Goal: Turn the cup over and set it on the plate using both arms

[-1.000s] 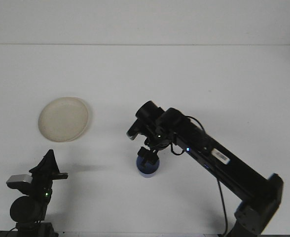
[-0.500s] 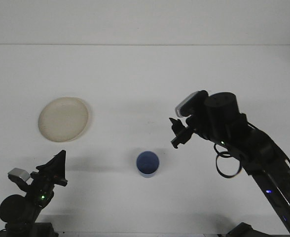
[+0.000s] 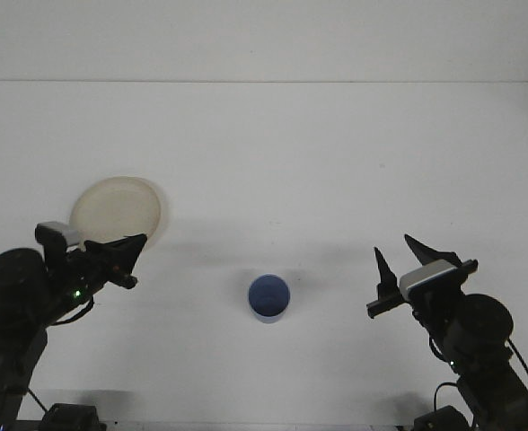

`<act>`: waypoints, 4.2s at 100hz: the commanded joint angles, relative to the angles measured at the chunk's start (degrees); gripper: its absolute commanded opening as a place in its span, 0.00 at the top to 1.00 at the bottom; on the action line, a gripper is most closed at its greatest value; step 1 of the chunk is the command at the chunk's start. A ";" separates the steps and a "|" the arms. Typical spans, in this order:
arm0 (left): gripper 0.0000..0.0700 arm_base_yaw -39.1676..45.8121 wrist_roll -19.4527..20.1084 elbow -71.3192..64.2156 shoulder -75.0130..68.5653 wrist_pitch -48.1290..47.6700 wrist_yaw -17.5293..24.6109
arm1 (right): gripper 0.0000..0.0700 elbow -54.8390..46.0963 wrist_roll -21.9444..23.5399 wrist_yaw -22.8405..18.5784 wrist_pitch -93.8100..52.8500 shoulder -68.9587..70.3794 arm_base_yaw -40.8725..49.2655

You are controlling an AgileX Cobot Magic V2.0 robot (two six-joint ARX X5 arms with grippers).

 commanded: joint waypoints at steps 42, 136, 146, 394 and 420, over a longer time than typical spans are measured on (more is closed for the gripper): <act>0.35 -17.66 16.17 25.20 28.24 -24.57 -3.02 | 0.46 -6.01 0.35 1.27 -3.56 -8.66 -5.20; 0.36 -38.95 17.53 28.09 53.37 -22.10 -19.30 | 0.46 -6.03 0.35 1.07 -3.58 -8.48 -5.20; 0.54 -39.76 17.53 28.09 54.51 -21.18 -19.56 | 0.46 -6.03 0.35 1.07 -3.58 -8.48 -5.20; 0.43 15.04 21.07 53.57 50.64 -37.92 -21.49 | 0.47 -6.08 0.66 1.73 -3.54 -8.44 -5.20; 0.54 14.88 20.13 53.40 32.13 -36.83 -16.74 | 0.49 -6.08 2.84 4.74 -3.50 -8.57 -5.29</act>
